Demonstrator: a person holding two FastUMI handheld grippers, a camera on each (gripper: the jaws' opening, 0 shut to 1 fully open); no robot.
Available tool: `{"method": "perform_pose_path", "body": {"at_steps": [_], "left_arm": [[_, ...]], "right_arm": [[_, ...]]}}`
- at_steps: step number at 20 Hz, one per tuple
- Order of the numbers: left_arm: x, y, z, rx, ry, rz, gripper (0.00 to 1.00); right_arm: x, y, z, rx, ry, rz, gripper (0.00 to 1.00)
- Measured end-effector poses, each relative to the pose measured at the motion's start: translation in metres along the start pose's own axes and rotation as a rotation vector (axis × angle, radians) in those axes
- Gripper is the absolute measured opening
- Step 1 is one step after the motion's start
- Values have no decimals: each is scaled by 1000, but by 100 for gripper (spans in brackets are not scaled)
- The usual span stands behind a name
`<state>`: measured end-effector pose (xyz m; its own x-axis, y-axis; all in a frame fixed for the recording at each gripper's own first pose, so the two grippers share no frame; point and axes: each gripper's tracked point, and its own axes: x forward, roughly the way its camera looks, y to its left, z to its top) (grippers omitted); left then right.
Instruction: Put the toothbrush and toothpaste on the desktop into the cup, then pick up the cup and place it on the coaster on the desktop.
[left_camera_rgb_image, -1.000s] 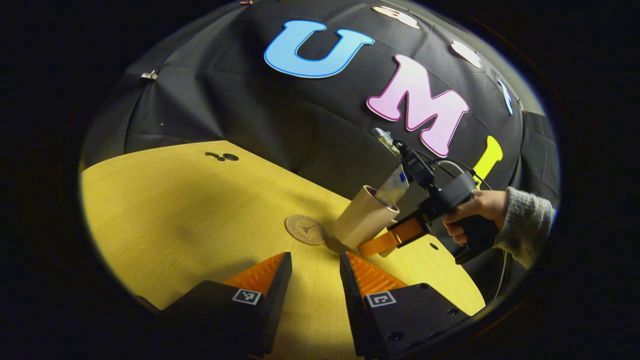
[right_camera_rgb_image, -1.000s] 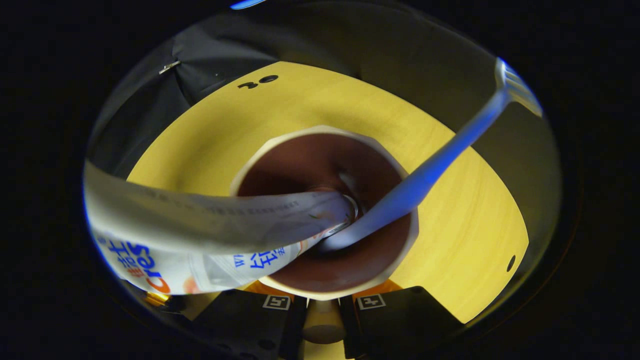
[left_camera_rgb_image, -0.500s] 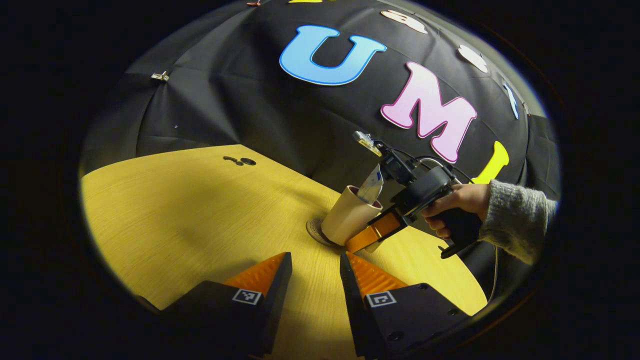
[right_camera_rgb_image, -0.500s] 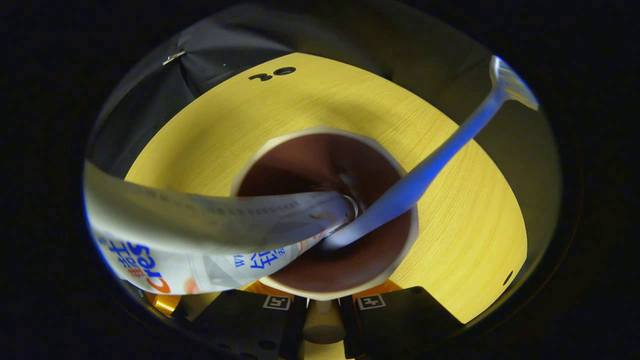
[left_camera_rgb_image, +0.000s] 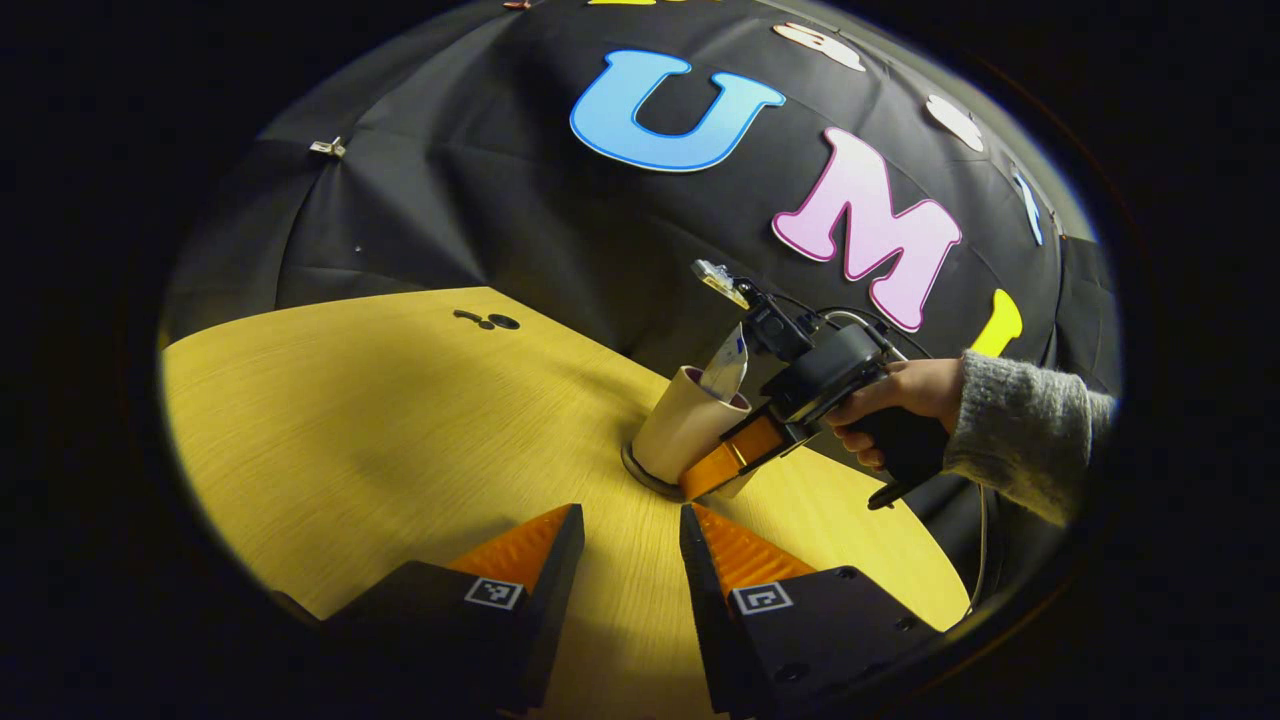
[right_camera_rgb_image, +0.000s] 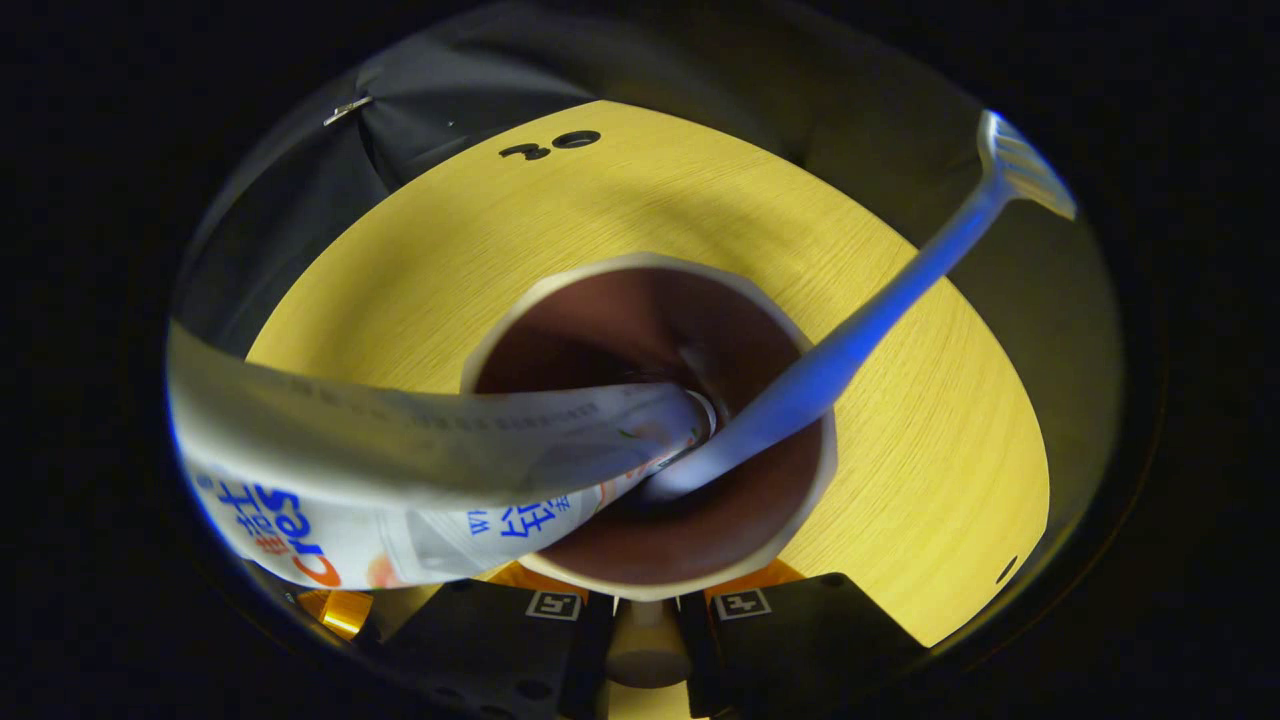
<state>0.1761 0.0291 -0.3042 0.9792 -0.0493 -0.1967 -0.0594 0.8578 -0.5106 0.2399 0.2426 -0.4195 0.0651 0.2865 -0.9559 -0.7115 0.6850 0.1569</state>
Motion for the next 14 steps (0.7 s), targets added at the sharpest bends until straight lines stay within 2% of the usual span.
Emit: {"method": "perform_pose_path", "body": {"at_steps": [7, 8, 9, 10, 12, 14], "left_arm": [[0, 4, 1, 1, 6, 2, 62], [2, 4, 1, 1, 7, 2, 62], [2, 3, 1, 2, 7, 3, 62], [1, 3, 1, 3, 7, 1, 62], [1, 3, 2, 6, 9, 0, 62], [1, 4, 2, 8, 12, 0, 61]], "right_arm": [[1, -1, 0, -2, 4, -11, 34], [0, -2, -1, -5, 6, -14, 29], [-1, -3, -3, -9, 9, -18, 36], [-1, -4, -3, -13, 13, -23, 31], [-1, -7, -6, -22, 19, -33, 46], [-6, -9, -5, -24, 9, -36, 53]]}}
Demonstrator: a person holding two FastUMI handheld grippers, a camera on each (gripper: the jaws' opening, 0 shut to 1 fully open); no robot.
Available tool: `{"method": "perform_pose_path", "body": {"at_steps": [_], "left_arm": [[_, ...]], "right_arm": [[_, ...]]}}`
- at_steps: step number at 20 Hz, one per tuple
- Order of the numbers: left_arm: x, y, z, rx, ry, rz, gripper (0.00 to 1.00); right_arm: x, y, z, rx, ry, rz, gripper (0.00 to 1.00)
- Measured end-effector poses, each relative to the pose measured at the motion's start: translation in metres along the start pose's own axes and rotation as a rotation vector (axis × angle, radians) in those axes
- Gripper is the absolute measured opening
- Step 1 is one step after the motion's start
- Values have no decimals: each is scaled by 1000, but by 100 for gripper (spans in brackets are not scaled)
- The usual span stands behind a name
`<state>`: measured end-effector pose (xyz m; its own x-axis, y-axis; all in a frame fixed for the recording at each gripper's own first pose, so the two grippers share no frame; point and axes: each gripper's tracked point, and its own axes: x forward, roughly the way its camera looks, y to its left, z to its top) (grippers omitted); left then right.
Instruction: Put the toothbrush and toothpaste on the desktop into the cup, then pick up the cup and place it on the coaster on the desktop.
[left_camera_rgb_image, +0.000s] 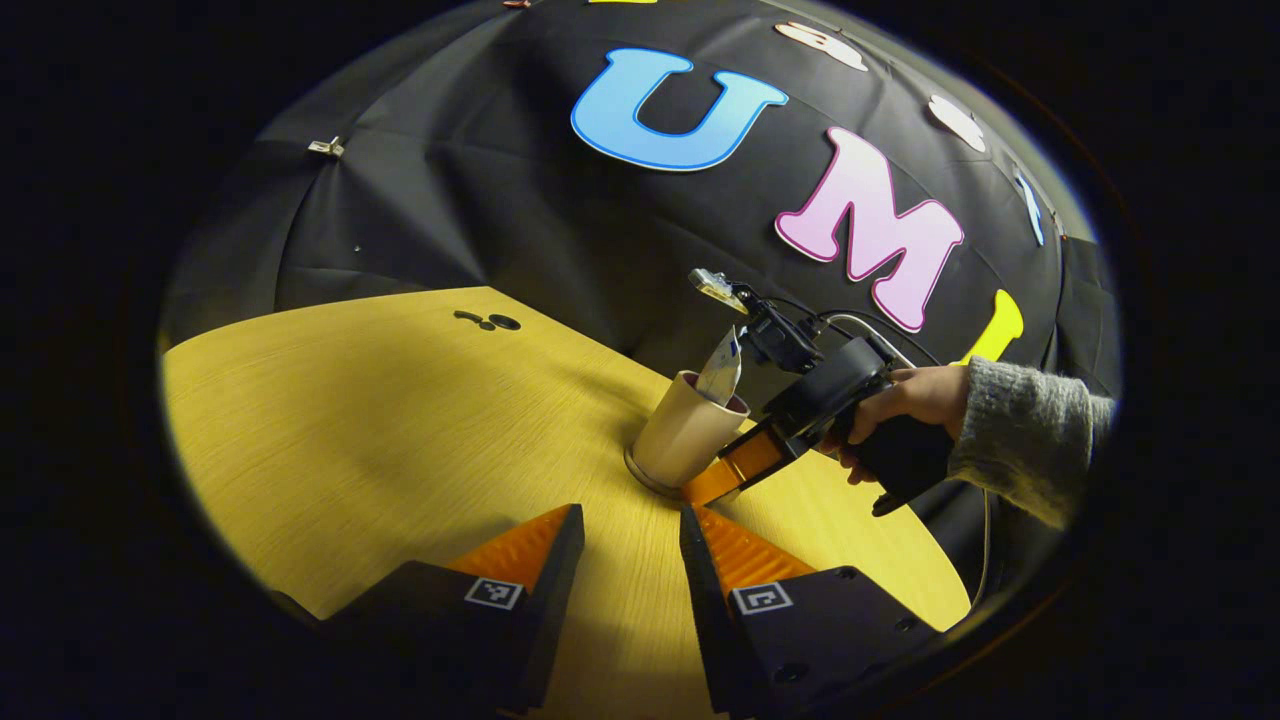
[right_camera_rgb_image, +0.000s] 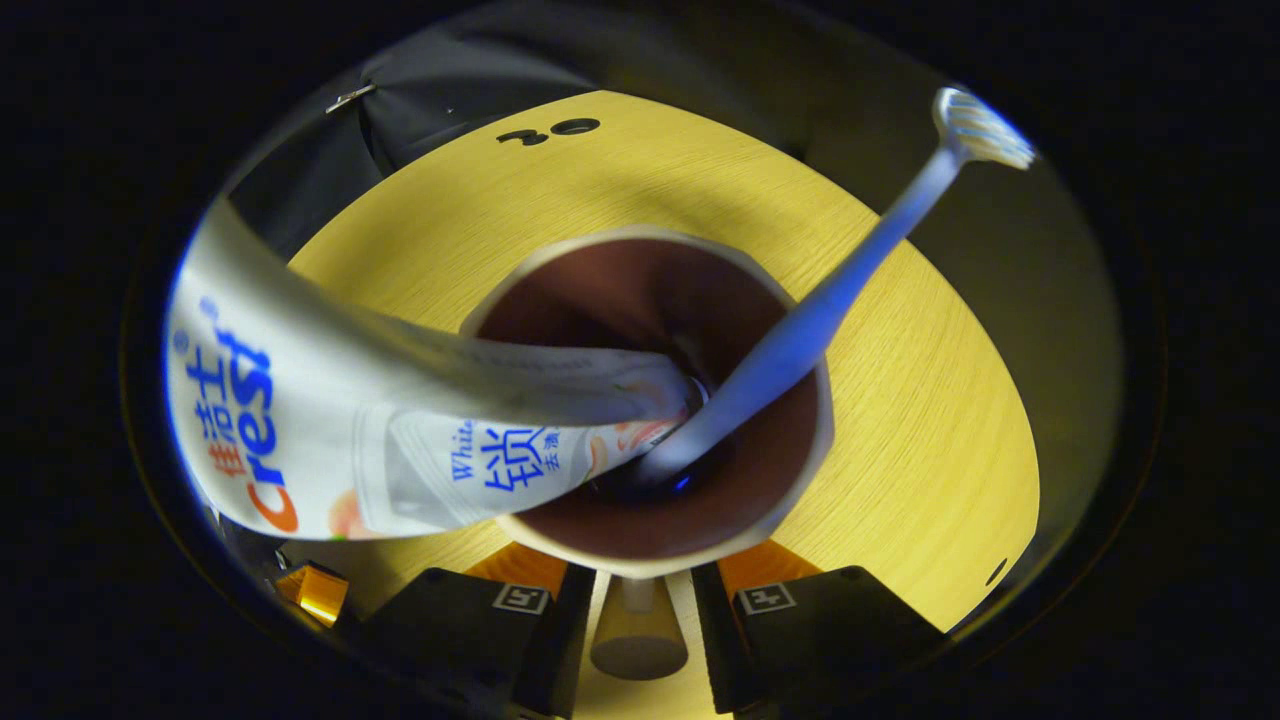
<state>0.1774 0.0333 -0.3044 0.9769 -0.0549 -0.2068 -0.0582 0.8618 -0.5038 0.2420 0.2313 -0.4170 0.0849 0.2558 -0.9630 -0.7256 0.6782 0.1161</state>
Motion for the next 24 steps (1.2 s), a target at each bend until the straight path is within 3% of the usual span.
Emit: {"method": "perform_pose_path", "body": {"at_steps": [5, 9, 11, 14, 15, 16, 17, 18, 24], "left_arm": [[-3, -4, 3, 5, 24, 1, 62], [-10, -7, 14, 31, 40, 9, 61], [-13, -8, 21, 48, 47, 23, 61], [-24, -10, 30, 63, 61, 46, 63], [-30, -11, 34, 71, 67, 52, 65], [-34, -12, 39, 85, 66, 63, 66], [-39, -14, 43, 101, 68, 69, 77], [-46, -18, 50, 119, 67, 77, 69], [-81, -57, 94, 201, 50, 52, 76]], "right_arm": [[-21, -7, 3, 35, -77, -20, 70], [-47, -9, 2, 34, -174, -44, 75], [-61, -6, 4, 54, -236, -44, 90], [-98, -6, 12, 75, -343, -73, 92], [-111, -6, 16, 77, -381, -87, 96], [-123, -4, 18, 78, -421, -98, 93], [-138, -1, 21, 79, -460, -105, 93], [-153, 3, 24, 76, -497, -111, 93], [-238, 31, 4, 52, -645, -185, 96]]}}
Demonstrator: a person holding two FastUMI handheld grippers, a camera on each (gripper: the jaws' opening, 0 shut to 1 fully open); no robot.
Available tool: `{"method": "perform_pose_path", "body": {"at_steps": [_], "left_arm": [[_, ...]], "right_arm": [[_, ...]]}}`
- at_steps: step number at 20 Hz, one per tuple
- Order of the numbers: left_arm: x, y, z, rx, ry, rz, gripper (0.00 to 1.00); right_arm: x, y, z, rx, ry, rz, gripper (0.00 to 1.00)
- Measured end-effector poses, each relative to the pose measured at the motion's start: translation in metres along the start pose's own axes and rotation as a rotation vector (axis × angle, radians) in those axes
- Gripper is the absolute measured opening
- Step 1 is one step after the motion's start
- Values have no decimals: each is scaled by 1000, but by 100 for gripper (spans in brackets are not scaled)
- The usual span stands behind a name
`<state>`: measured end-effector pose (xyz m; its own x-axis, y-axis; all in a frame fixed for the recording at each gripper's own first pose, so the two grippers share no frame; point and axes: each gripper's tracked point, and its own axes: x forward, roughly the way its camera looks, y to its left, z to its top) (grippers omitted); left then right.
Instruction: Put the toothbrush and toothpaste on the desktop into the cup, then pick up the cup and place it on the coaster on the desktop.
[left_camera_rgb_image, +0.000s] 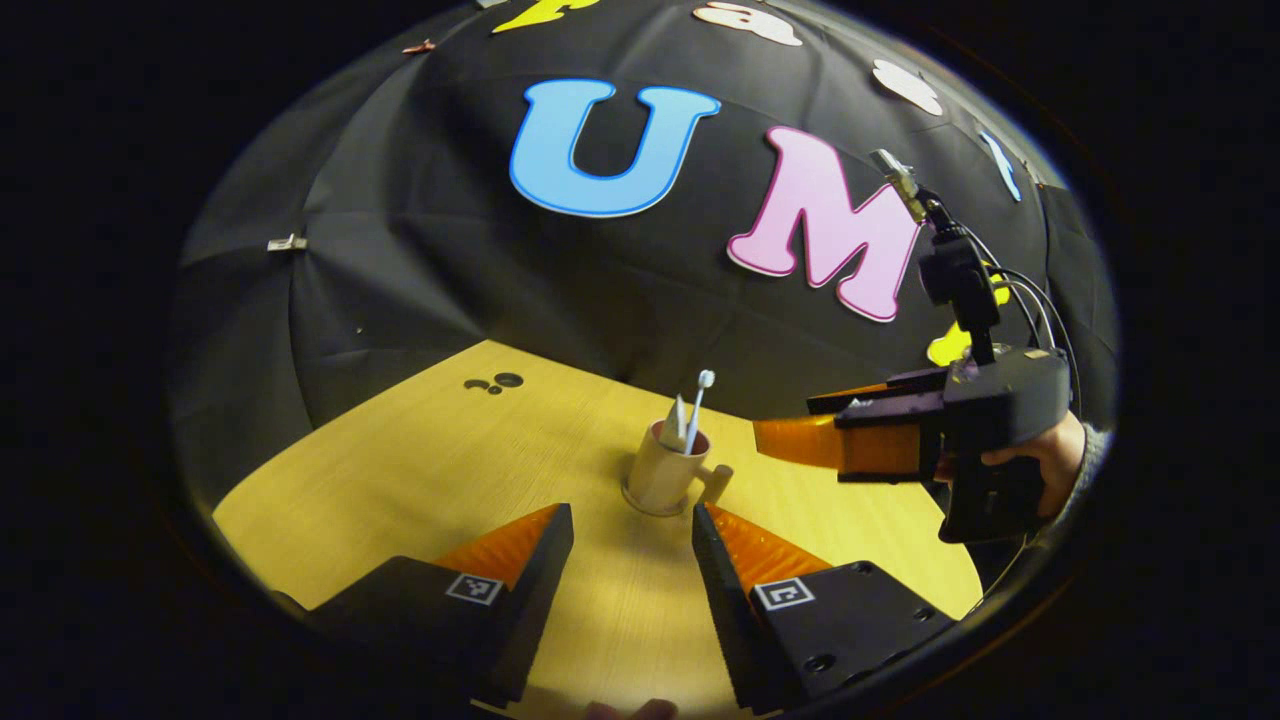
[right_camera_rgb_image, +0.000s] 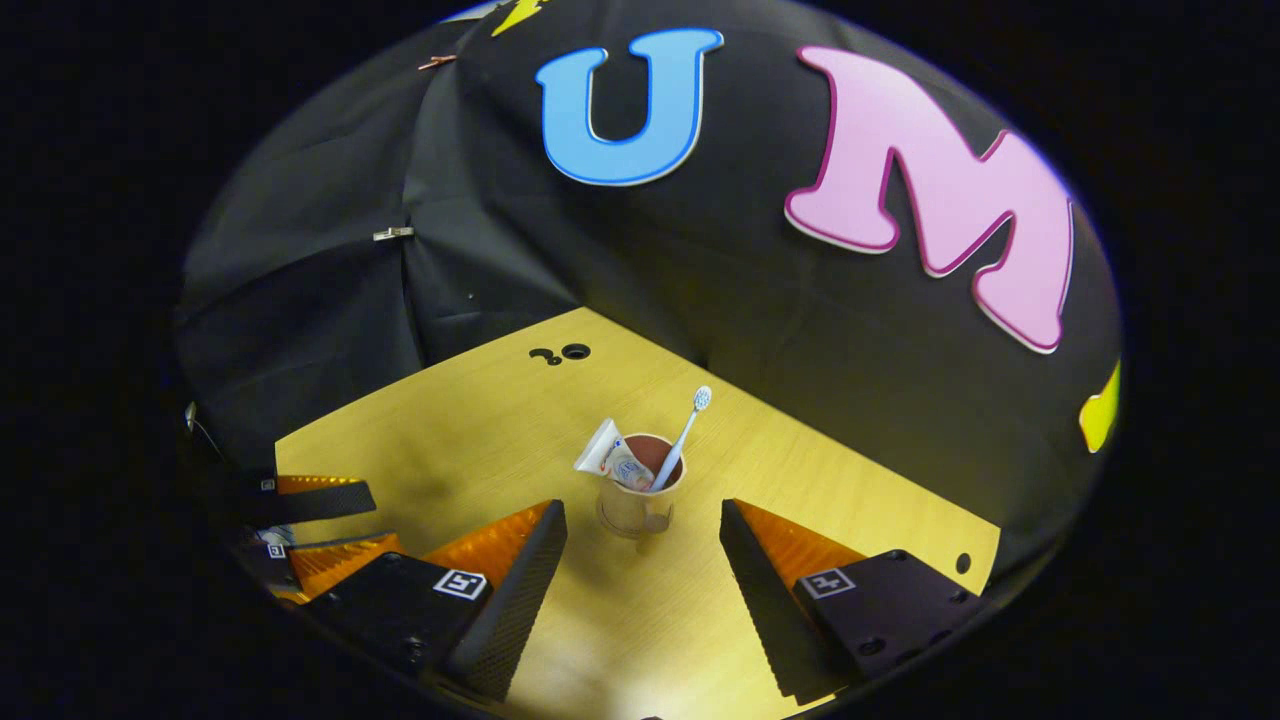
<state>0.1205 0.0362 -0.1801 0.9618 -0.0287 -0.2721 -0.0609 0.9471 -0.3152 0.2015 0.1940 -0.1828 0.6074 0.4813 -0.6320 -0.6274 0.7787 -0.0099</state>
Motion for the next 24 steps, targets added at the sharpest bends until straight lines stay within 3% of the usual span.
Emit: {"method": "perform_pose_path", "body": {"at_steps": [6, 13, 24], "left_arm": [[-38, -31, 44, 27, -31, -48, 81], [-79, -56, 74, 120, -99, -82, 87], [-103, -73, 79, 209, -114, -88, 93]], "right_arm": [[-82, 13, 25, 2, -136, -50, 97], [-152, 10, 22, 89, -219, -113, 98], [-192, 4, 3, 154, -285, -165, 98]]}}
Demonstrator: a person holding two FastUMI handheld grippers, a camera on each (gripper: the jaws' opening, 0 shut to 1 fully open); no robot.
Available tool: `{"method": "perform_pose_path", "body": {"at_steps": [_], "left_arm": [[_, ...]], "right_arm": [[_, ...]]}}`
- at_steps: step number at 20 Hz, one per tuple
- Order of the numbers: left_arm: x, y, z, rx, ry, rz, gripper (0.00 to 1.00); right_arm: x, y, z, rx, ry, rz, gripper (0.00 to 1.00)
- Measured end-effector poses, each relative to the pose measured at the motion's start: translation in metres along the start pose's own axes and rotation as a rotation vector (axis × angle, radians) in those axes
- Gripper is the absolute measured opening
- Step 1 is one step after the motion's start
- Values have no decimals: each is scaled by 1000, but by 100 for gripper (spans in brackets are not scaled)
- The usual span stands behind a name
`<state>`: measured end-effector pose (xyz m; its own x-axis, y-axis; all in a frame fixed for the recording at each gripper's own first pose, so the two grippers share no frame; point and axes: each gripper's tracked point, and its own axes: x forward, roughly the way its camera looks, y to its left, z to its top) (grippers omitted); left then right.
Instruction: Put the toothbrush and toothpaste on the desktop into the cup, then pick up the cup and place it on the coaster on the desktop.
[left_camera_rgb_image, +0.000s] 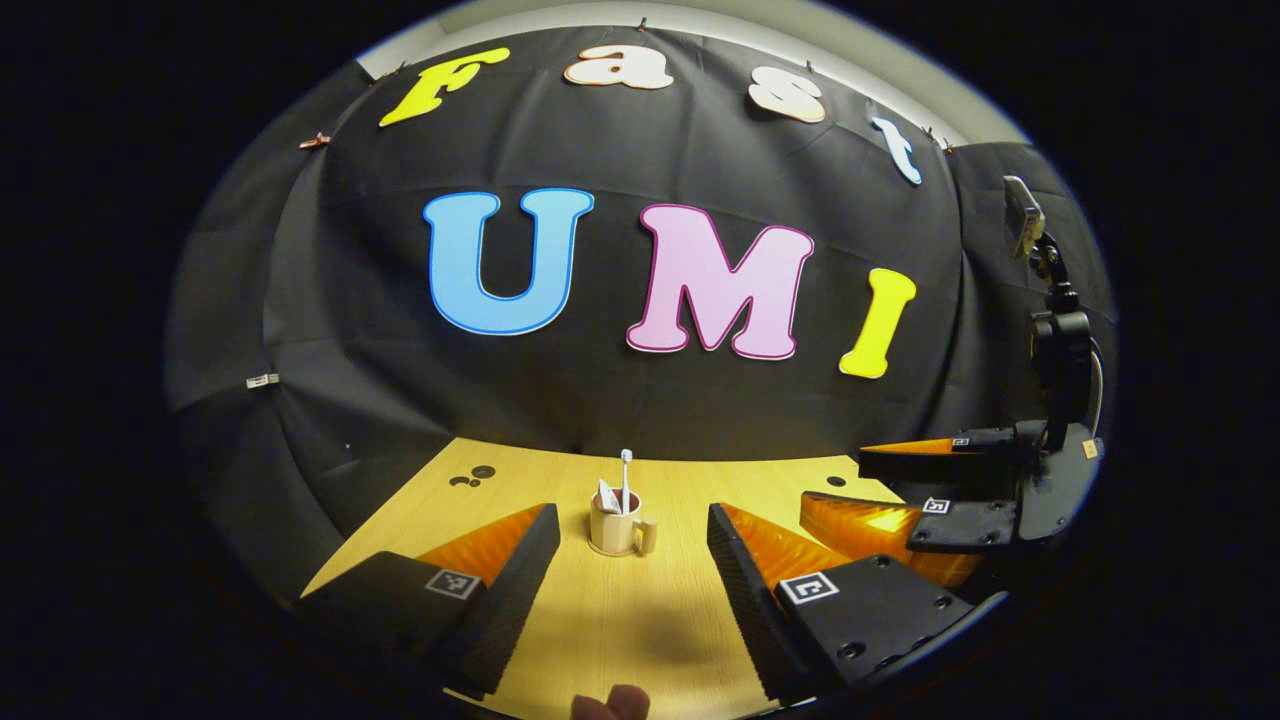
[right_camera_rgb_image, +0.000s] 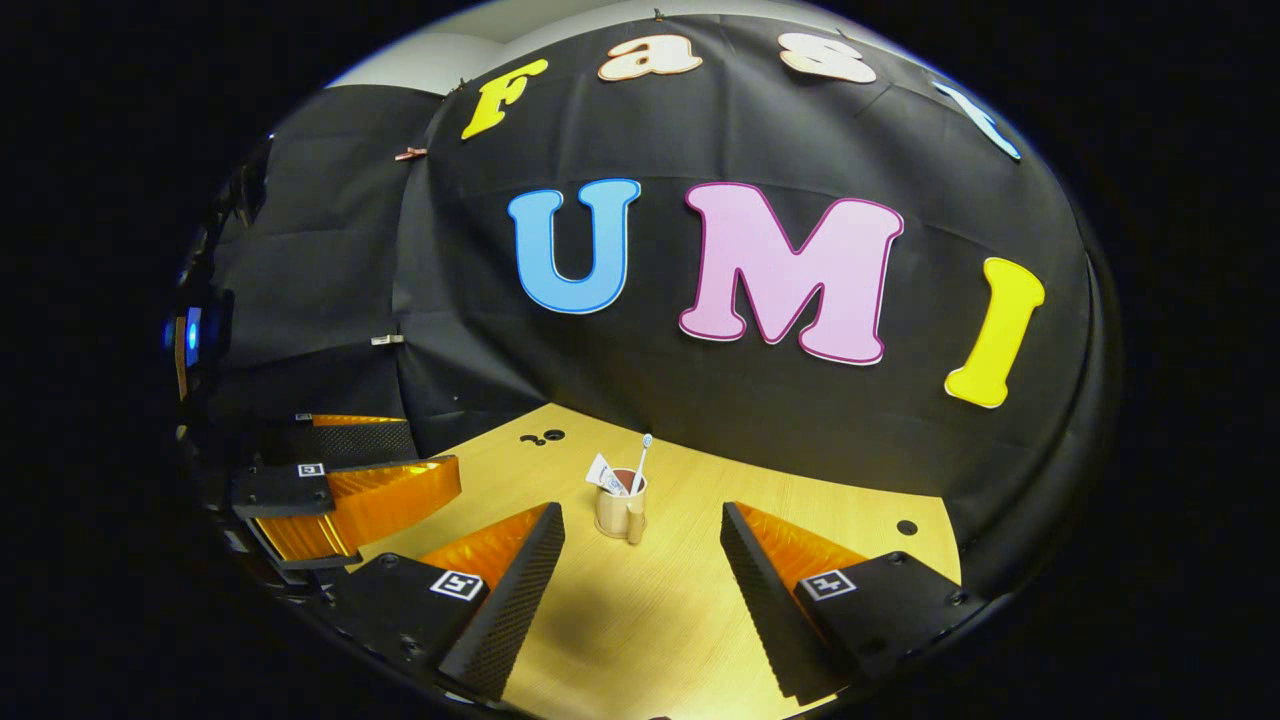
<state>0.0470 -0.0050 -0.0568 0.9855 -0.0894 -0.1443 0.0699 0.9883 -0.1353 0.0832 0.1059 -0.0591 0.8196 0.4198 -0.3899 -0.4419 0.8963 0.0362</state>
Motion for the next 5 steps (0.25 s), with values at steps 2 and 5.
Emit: {"method": "perform_pose_path", "body": {"at_steps": [2, 5], "left_arm": [[2, 1, 0, 0, 7, 4, 94], [1, 0, -1, 0, 16, -5, 94]], "right_arm": [[-1, -2, 0, 4, -1, -6, 98], [-2, -4, -1, 6, 1, -10, 98]]}}
